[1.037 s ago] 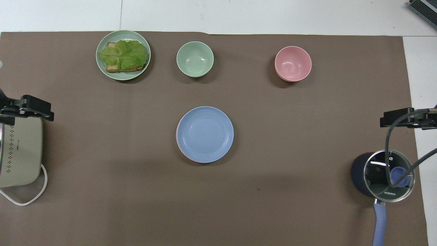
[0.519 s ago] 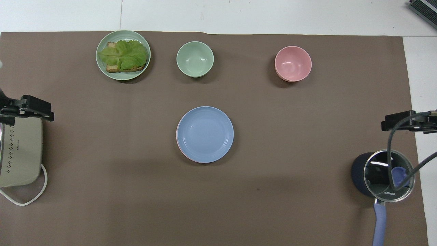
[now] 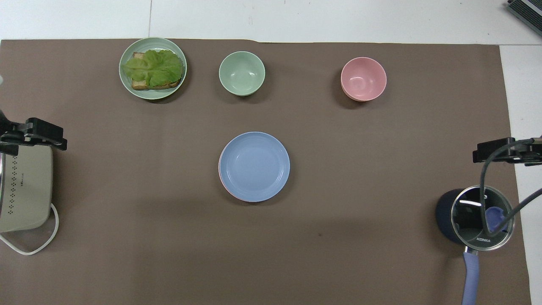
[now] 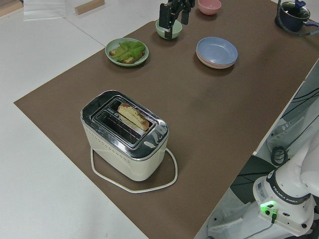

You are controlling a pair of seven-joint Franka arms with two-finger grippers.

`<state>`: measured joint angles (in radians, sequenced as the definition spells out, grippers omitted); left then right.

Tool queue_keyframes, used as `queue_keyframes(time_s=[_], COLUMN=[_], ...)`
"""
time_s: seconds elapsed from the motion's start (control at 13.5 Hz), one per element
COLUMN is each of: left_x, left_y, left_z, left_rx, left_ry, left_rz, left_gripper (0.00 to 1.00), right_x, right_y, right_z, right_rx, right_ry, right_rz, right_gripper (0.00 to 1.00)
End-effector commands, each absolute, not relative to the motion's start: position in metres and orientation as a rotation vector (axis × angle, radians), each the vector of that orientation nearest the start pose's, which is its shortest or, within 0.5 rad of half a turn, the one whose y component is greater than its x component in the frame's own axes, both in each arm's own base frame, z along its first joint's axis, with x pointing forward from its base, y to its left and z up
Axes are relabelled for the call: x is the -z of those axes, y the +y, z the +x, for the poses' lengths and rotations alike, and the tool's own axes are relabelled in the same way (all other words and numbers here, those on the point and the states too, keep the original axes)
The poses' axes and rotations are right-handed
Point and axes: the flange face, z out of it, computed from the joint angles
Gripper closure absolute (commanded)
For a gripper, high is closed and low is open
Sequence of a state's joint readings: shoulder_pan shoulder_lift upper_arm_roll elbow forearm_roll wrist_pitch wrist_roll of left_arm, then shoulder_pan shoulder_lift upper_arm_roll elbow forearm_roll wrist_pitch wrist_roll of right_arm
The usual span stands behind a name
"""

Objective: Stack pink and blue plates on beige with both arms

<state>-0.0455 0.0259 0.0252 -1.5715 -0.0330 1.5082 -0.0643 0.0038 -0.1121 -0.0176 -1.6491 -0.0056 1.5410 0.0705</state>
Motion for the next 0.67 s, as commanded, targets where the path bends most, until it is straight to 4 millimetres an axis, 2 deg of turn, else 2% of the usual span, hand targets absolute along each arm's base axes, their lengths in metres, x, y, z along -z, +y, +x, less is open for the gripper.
queue_keyframes(time_s=[0.0,0.59], left_x=[-0.6095,-0.6095], left_y=[-0.0126,-0.0126], left_z=[0.5530,0.5530], left_rx=[-0.147,-0.147], left_ry=[-0.067,-0.067], left_rz=[-3.161,-3.161], left_gripper=[0.00,0.00], right_x=[-0.6476,-0.6443], right_y=[-0.0140,-0.0138], right_z=[0.5151,0.5136], right_rx=[-0.007,0.000], right_ry=[0.116,0.123], right_rz=[-3.147,-3.138], right_gripper=[0.00,0.00])
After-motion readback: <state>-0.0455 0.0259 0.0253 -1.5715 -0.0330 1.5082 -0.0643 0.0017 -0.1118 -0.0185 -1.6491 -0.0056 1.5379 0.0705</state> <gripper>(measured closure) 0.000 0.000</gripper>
